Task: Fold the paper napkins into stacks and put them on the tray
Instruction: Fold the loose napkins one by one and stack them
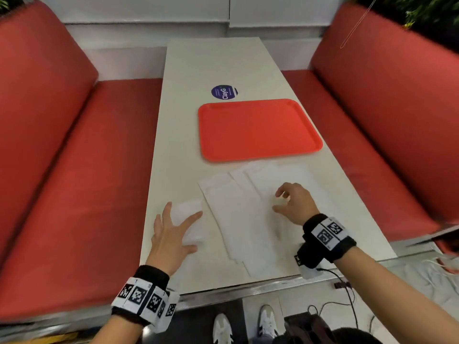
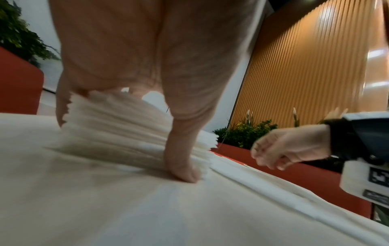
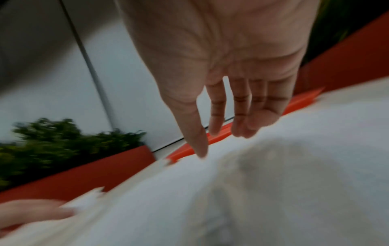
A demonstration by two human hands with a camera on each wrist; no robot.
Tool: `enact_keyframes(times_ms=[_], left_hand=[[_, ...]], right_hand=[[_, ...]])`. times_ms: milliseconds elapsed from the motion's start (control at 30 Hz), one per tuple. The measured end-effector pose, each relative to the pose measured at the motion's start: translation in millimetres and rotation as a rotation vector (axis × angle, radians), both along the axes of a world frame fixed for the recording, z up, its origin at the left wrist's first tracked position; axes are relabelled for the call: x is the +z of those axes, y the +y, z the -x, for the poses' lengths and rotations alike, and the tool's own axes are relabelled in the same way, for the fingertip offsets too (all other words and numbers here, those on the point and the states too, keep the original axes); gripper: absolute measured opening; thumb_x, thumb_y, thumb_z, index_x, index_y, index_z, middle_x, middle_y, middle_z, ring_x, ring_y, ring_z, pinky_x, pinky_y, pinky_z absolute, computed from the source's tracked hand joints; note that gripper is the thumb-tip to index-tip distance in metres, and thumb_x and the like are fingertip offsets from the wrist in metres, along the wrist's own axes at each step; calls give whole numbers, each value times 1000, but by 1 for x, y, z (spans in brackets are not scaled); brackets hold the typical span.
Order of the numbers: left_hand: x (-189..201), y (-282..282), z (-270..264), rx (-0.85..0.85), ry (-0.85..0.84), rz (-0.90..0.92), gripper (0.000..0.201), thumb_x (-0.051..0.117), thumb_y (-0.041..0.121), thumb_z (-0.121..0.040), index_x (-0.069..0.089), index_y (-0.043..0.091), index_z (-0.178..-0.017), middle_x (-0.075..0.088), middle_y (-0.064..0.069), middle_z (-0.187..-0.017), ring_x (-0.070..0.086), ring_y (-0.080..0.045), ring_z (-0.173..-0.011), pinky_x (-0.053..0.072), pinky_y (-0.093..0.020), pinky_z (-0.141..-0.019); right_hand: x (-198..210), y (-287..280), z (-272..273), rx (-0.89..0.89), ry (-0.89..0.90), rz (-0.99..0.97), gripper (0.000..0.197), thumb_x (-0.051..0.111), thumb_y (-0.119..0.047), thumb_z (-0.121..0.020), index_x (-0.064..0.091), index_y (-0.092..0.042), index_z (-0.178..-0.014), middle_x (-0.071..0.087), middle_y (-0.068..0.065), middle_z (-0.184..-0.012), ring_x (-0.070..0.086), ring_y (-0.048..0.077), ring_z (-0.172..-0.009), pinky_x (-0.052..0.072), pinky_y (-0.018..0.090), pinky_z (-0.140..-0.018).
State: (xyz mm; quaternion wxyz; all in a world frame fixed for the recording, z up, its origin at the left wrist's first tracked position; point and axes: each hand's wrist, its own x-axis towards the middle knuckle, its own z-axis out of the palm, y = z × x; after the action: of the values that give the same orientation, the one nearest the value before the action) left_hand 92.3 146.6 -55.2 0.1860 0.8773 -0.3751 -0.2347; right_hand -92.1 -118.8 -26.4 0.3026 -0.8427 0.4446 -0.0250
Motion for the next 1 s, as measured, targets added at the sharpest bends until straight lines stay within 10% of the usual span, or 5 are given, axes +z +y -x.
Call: enact_keyframes(times_ms=[133,300,467,833,1000], left_hand=[[2,-21,-21,51,-10,20,80,75,14,-82,36,59,-136,-9,0,-160,-3,-28,-147,20,-56,-117],[21,-36,-25,54,-87,-70,88,82,21,-74,35,58,-137,-12,-1,-160,-9,-28,-148,15,-56,-116],[45,-53,10,13,-64,-24,90,85,36,-70,33,49,-142,-5,-4,-161,-11,-27,-149,12,-57,-116],[58,-139,87,-152,353,344,71,82,37,-75,52,21,-137,59,8,-131,52,-6,-124,40,-26,-103],[65,-148,102,12,416,612,8,76,22,-83,74,14,-86,76,-7,-83,71,-23,-81,55,-45,-75]], right_hand=[[-8,-57,33,31,175,21,72,79,-15,-76,45,-22,-139,44,6,-143,38,30,-132,38,41,-105],[-6,-74,25,196,265,-16,100,76,-7,-73,20,-35,-151,41,-3,-148,37,27,-135,33,48,-104],[-8,-76,22,152,259,82,91,82,-15,-67,33,-34,-142,53,3,-130,38,28,-125,30,44,-101],[87,-52,37,312,-193,84,36,84,-17,-68,70,-29,-99,67,-5,-83,59,10,-80,44,27,-74],[114,-40,32,288,-521,7,43,89,-20,-66,69,-23,-103,71,-2,-81,65,10,-79,50,25,-82]])
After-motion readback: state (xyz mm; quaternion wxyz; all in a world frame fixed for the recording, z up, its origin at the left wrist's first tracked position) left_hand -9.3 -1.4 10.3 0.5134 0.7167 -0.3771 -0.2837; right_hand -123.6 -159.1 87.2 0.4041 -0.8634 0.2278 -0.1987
